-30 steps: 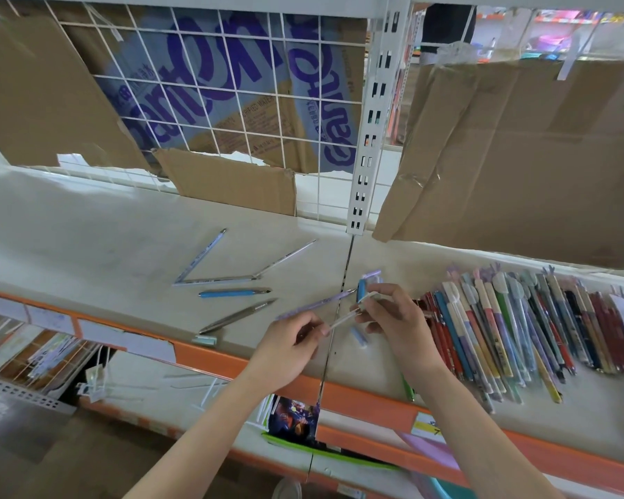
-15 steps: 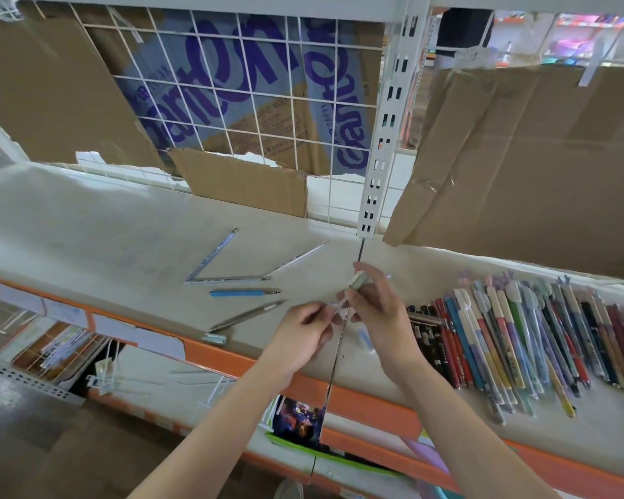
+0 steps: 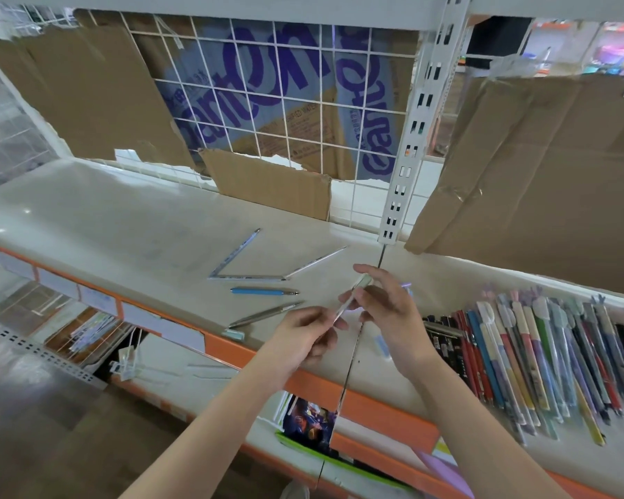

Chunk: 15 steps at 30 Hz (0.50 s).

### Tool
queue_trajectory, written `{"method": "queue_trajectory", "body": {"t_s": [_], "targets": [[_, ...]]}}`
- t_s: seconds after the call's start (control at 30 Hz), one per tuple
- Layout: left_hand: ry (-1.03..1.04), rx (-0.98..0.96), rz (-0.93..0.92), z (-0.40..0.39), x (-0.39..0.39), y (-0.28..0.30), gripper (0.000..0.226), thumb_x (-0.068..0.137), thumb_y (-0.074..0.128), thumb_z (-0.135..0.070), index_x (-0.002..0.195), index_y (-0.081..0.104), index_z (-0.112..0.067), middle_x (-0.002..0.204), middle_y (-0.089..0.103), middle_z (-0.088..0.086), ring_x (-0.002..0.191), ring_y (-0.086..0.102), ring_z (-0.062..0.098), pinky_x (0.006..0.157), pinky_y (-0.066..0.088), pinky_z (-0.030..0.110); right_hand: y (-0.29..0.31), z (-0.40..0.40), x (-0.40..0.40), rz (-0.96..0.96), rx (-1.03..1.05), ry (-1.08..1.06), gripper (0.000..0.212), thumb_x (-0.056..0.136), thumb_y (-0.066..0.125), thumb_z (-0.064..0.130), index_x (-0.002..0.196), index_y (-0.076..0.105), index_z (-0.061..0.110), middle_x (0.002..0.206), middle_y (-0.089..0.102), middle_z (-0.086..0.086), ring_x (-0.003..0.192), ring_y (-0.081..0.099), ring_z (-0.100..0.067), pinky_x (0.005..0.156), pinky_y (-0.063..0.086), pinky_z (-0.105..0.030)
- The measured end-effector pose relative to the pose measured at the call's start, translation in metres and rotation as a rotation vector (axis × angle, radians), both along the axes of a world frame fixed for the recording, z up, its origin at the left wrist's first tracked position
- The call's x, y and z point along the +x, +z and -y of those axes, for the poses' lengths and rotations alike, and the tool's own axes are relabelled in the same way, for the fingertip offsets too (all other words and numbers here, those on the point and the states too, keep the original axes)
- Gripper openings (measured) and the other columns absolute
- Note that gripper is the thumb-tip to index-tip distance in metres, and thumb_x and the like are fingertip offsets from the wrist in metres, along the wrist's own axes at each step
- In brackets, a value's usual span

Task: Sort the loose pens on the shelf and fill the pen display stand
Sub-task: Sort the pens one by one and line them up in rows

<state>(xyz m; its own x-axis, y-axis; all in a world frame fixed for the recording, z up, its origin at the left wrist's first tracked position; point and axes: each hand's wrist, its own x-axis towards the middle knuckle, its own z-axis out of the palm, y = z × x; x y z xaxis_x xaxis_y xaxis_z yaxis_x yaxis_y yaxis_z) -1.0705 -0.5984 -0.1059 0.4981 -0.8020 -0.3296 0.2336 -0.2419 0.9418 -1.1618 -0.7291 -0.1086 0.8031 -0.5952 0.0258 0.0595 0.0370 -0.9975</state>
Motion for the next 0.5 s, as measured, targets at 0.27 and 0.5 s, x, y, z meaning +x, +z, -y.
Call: {"method": "queue_trajectory", "body": {"t_s": [0.27,0.5], "targets": [[0.124,0.318,0.929,-0.033,0.05,-0.004,0.008,0.086,0.059,-0.003,0.087,0.066,-0.006,0.084,0.063,0.005,0.08,0.057,0.021,0.075,0.042,0.027,-0.003,0.034,-0.02,-0.292,-0.379,-0.253,0.006,0.088,0.063,0.022,0.093,0.06,0.025,0.059,0.062,0.009,0.052,0.052,-0.004,0.051,0.037,-0.01],[-0.01,0.711,1.131,-0.057,0.067,-0.01,0.02,0.075,0.056,-0.007,0.093,0.063,-0.014,0.095,0.048,0.008,0.091,0.049,0.032,0.083,0.041,0.032,-0.015,0.03,-0.041,-0.622,-0.786,-0.115,0.025,0.092,0.052,0.01,0.116,0.051,0.015,0.066,0.054,0.003,0.056,0.052,-0.012,0.05,0.042,-0.018]]}}
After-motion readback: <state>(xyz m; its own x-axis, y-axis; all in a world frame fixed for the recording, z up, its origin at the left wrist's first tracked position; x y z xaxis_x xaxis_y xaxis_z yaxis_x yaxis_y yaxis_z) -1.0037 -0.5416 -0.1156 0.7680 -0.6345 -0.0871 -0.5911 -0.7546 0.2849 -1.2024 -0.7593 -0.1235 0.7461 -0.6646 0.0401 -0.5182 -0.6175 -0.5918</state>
